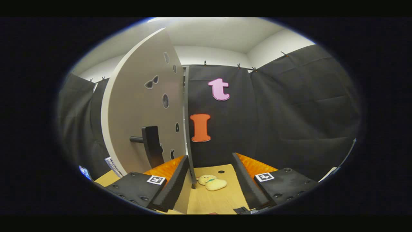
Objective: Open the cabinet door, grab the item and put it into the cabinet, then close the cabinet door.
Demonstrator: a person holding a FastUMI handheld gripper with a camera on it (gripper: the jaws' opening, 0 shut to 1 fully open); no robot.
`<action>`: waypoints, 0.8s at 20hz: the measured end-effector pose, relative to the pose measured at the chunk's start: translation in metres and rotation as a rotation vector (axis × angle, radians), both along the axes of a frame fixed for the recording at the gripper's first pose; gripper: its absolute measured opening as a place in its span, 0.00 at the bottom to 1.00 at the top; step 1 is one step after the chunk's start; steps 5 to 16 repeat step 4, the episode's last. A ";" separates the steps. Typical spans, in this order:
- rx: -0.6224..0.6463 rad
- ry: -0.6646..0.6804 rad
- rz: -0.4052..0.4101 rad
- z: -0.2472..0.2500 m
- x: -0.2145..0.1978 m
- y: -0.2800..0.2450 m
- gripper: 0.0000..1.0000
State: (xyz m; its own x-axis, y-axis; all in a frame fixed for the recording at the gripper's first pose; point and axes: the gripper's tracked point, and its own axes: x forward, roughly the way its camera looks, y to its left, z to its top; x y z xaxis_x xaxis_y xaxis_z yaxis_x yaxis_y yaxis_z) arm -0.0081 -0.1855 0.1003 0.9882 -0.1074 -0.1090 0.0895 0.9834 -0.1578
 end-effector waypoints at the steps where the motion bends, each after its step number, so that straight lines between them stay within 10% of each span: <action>1: -0.004 0.002 0.001 -0.002 -0.001 0.010 0.86; 16: -0.006 0.010 0.013 -0.008 0.001 0.041 0.86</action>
